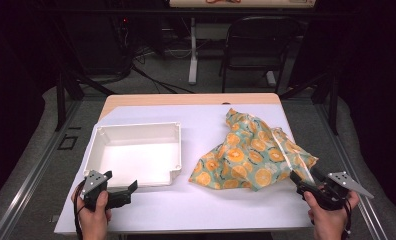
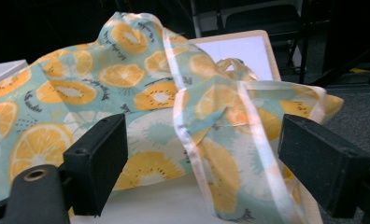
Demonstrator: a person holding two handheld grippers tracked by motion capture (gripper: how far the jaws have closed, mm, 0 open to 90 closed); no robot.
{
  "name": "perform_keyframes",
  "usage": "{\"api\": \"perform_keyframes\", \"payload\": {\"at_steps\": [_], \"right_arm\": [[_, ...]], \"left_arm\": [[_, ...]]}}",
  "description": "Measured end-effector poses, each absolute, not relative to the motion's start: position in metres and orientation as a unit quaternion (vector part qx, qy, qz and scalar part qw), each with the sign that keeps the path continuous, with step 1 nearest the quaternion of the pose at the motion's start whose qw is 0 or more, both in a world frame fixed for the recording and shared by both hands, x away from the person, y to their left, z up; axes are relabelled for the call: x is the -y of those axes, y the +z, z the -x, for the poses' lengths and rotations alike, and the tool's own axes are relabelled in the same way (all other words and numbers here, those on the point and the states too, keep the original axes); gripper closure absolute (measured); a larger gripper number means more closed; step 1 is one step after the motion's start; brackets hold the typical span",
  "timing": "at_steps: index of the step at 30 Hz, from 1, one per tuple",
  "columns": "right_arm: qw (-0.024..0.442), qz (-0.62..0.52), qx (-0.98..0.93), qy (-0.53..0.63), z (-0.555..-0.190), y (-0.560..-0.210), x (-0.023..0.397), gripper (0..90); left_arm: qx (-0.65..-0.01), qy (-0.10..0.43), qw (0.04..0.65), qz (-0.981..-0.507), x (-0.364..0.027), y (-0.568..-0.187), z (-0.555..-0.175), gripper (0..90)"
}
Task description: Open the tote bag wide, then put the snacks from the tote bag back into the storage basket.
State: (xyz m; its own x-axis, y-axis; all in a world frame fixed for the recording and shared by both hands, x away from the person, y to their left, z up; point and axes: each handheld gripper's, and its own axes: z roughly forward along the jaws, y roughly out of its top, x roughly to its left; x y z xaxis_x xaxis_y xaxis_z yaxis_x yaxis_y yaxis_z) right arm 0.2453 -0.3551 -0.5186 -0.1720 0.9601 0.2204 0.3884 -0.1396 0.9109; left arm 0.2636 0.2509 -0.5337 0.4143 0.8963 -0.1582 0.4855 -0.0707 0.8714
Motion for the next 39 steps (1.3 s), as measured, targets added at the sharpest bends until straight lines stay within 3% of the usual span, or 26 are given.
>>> {"api": "perform_keyframes", "payload": {"at_steps": [6,19,27,33,35,37,39], "right_arm": [[0.311,-0.545,-0.622,0.468,-0.259,-0.515,0.344,15.1],[0.27,-0.553,-0.643,0.456,-0.295,-0.504,0.331,14.6],[0.263,-0.536,-0.663,0.451,-0.325,-0.494,0.32,6.2],[0.241,-0.547,-0.67,0.44,-0.342,-0.5,0.318,4.8],[0.24,-0.547,-0.677,0.43,-0.343,-0.501,0.318,5.1],[0.248,-0.548,-0.676,0.426,-0.344,-0.508,0.315,15.5],[0.255,-0.544,-0.679,0.422,-0.343,-0.509,0.314,18.9]], "left_arm": [[-0.483,0.216,0.463,-0.711,-0.245,-0.535,-0.267,0.1],[-0.477,0.209,0.48,-0.706,-0.244,-0.533,-0.267,0.1],[-0.476,0.207,0.485,-0.704,-0.244,-0.532,-0.267,0.1],[-0.471,0.207,0.488,-0.705,-0.24,-0.528,-0.269,0.1],[-0.47,0.208,0.49,-0.704,-0.239,-0.526,-0.269,0.1],[-0.466,0.209,0.492,-0.705,-0.234,-0.522,-0.27,0.1],[-0.463,0.21,0.494,-0.705,-0.233,-0.522,-0.27,0.1]]}}
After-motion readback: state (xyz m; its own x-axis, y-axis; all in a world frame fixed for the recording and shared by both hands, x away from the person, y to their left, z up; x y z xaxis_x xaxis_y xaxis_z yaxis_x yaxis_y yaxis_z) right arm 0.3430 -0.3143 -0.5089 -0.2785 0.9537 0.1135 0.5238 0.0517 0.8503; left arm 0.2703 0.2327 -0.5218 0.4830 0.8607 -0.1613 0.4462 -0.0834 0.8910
